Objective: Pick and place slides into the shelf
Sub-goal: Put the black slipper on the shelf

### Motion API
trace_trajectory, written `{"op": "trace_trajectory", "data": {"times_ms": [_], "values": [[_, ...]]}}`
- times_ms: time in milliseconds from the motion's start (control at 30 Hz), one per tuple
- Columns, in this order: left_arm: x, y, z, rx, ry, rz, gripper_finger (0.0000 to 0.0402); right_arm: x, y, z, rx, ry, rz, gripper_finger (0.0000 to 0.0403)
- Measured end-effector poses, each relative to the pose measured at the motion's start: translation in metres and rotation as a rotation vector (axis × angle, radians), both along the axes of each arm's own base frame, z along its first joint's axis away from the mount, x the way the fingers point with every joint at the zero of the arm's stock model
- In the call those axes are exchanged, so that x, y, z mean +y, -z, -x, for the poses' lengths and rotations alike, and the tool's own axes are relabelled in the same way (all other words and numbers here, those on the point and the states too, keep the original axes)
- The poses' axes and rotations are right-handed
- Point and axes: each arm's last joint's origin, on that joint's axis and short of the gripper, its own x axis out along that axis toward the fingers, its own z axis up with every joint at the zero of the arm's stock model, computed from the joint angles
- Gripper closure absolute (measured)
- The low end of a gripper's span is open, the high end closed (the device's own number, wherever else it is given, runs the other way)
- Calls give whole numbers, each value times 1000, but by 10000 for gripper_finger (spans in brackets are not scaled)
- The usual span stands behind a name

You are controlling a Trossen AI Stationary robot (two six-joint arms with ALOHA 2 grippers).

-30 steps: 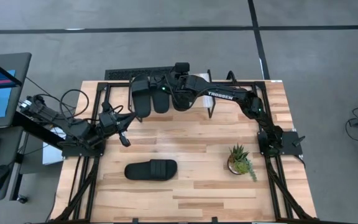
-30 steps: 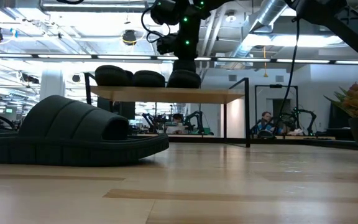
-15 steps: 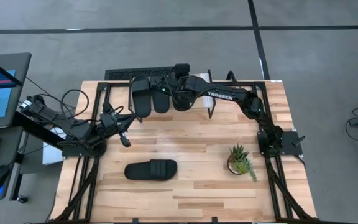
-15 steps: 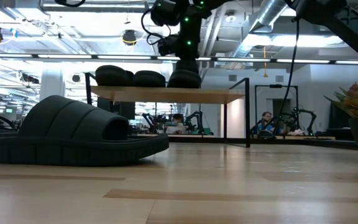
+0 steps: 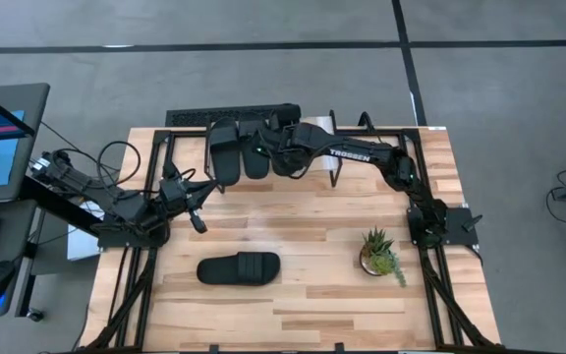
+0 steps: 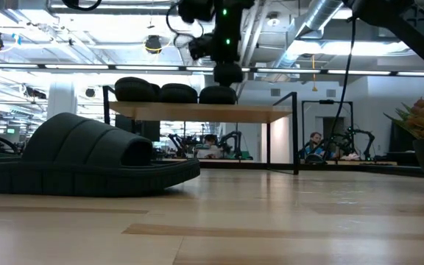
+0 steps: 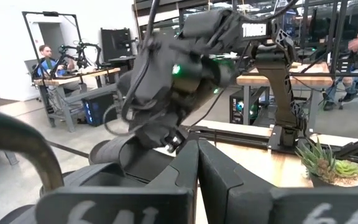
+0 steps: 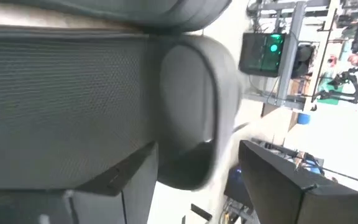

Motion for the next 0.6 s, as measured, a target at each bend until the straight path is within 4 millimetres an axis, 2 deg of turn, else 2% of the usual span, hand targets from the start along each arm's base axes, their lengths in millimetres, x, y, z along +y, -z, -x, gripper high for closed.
{"op": "trace_trajectory", "data": {"times_ms": [267,433,500,600], "values": [[0,2,0,16,0,-4,401,17,-26,-1,-69,-33,28,195],[0,4,0,46,-2,-32,401,35,-38,7,-34,-47,92,198],[1,2,1,56,-3,-63,401,44,-48,14,-43,-52,93,198],[4,-4,9,32,-7,-71,401,56,-75,28,-212,-19,57,198]]}}
